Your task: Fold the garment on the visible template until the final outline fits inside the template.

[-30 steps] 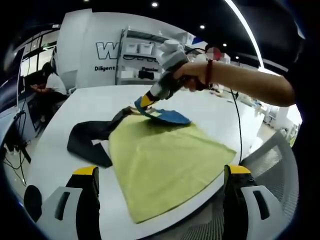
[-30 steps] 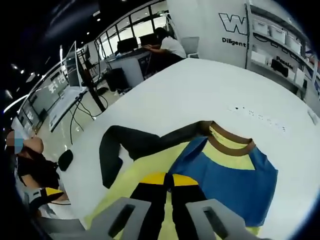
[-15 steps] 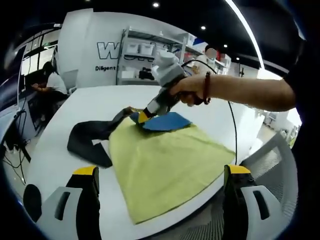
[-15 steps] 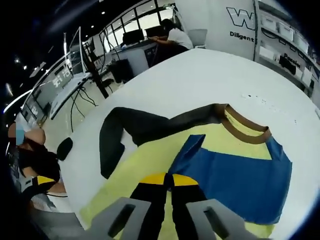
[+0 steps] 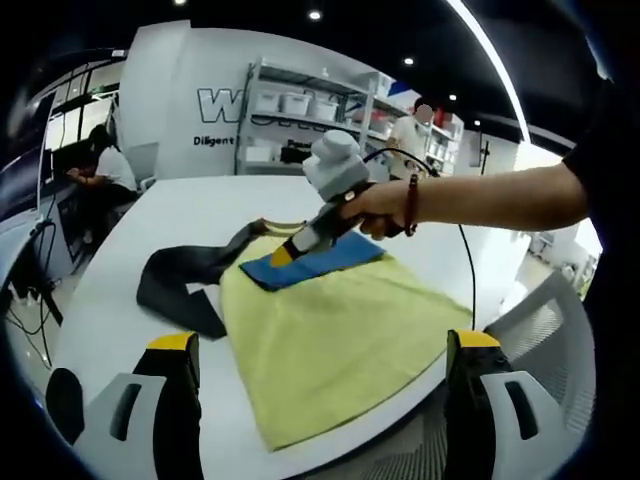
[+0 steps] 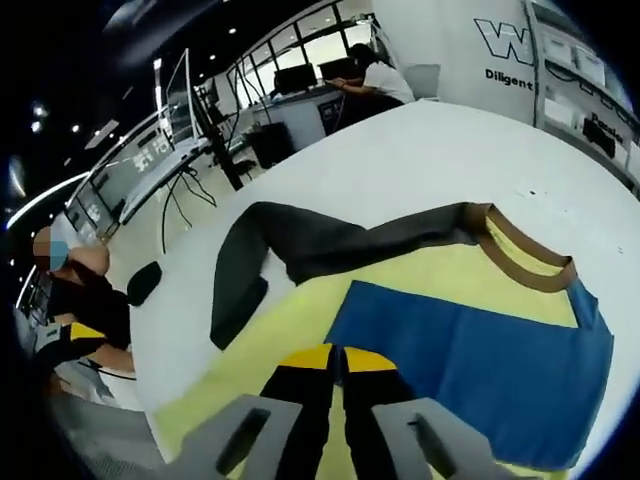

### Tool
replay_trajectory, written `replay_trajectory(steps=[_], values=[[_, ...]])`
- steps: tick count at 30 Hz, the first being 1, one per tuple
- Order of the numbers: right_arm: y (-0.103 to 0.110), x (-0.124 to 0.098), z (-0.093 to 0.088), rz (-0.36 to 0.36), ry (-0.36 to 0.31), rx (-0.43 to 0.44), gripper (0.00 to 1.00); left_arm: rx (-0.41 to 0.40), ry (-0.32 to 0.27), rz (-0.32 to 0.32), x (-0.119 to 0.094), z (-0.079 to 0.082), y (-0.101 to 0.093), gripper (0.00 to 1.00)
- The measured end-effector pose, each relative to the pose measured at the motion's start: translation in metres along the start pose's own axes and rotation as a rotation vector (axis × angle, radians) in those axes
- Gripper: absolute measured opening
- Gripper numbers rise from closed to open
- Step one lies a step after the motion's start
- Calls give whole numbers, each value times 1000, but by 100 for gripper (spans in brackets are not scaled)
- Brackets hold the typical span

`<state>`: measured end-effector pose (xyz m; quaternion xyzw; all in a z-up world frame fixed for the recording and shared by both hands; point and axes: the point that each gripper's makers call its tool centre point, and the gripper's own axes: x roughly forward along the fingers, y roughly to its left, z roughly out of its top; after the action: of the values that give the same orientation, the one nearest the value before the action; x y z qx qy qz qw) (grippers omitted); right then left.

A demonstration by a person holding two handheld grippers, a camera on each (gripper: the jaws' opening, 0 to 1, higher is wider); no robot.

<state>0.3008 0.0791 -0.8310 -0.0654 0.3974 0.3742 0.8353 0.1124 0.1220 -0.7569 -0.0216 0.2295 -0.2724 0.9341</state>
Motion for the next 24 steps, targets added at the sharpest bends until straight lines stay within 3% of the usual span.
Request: replay_trajectory(steps=[8, 15, 24], values=[[-24, -18, 4, -57, -60, 36, 34, 6, 4, -2, 1, 0, 0, 99], [-62, -38, 0, -151, -108, 63, 61, 7, 1, 7, -1, 0, 0, 99], [-94, -59, -10, -242, -146, 116, 89, 10, 7, 7, -1, 0, 0, 99]])
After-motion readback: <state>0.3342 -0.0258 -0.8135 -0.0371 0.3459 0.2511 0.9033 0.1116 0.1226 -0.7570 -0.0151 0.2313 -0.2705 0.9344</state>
